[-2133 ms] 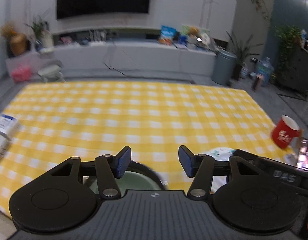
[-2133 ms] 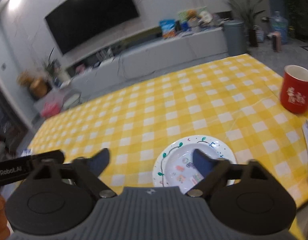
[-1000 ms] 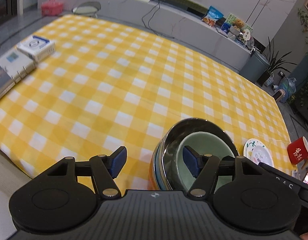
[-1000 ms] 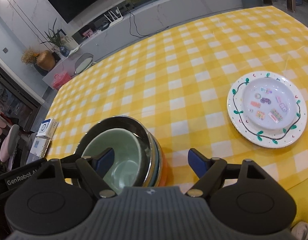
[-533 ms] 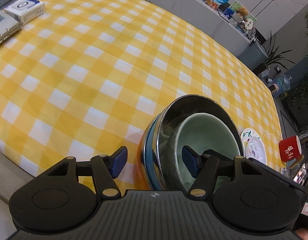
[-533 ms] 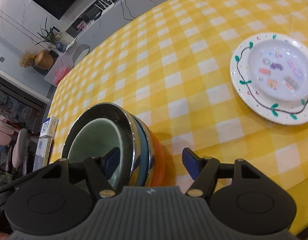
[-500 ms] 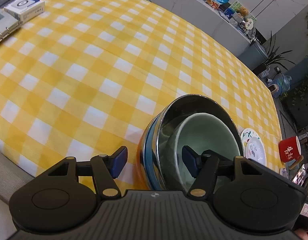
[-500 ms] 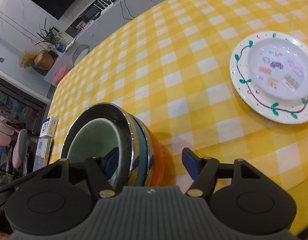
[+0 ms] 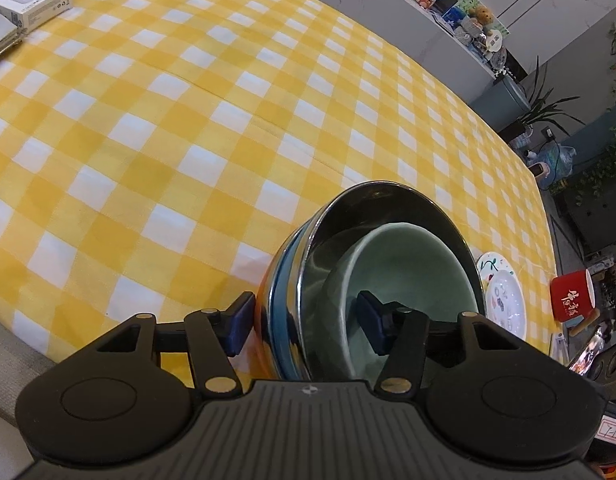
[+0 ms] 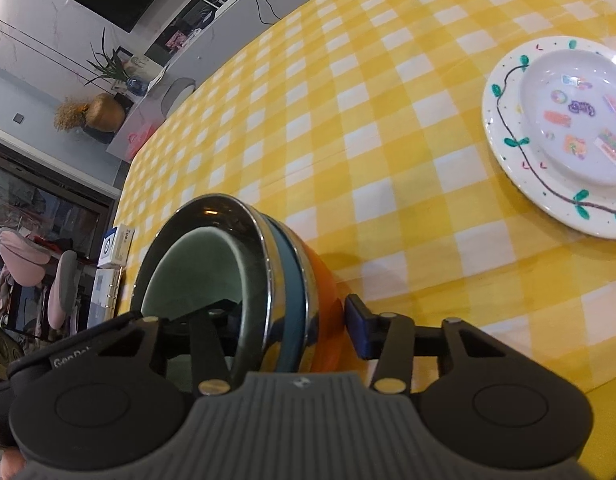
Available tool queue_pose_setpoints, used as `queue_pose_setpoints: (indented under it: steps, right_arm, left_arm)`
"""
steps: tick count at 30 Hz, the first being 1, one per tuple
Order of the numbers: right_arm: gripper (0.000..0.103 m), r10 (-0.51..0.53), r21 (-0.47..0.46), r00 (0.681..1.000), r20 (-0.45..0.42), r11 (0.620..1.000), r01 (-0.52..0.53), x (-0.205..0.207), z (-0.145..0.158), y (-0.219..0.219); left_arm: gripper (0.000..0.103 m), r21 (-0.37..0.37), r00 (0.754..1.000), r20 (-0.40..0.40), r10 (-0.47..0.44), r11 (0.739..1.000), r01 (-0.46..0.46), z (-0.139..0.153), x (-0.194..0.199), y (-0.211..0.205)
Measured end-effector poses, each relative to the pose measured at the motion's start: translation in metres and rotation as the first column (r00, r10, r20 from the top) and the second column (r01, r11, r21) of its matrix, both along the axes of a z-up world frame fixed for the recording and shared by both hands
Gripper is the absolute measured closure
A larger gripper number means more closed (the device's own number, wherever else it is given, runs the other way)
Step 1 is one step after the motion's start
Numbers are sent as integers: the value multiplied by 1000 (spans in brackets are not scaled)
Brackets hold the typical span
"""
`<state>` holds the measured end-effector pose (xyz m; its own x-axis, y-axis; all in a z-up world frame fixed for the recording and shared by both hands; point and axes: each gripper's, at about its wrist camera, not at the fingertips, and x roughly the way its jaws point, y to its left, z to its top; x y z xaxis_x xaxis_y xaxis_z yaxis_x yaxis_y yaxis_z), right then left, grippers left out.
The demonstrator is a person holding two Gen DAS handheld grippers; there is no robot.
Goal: Organize plates and bowls
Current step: 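Lift the bowl stack with both tools and carry it over the plate stack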
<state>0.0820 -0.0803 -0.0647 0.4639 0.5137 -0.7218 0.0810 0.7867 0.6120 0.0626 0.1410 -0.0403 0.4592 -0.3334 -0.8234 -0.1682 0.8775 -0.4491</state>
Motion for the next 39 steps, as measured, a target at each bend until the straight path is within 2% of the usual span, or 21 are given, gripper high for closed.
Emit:
queue_pose_setpoints:
  steps: [15,21,29,39]
  right_arm:
    - [59,-7,34,1000,-17,999,8,-3,-2,-9]
    - [59,-20,55,1000,-14,998,21,-12,4,-21]
    - [59,-35,48,999,36,998,33,-23,30,-50]
    - [60,-38,33,998,59,999,36,-21,57,-113]
  left_arm:
    - [45,-17,1000,1,1,1000,-1,1,-2,-1]
    - [45,-11,1000,16,0,1000,0,11,-8,-8]
    - [45,-17,998,56,-14,1000,15,32,-14,-38]
    - [45,-43,995,85,-44,998,48,51,-2,-97]
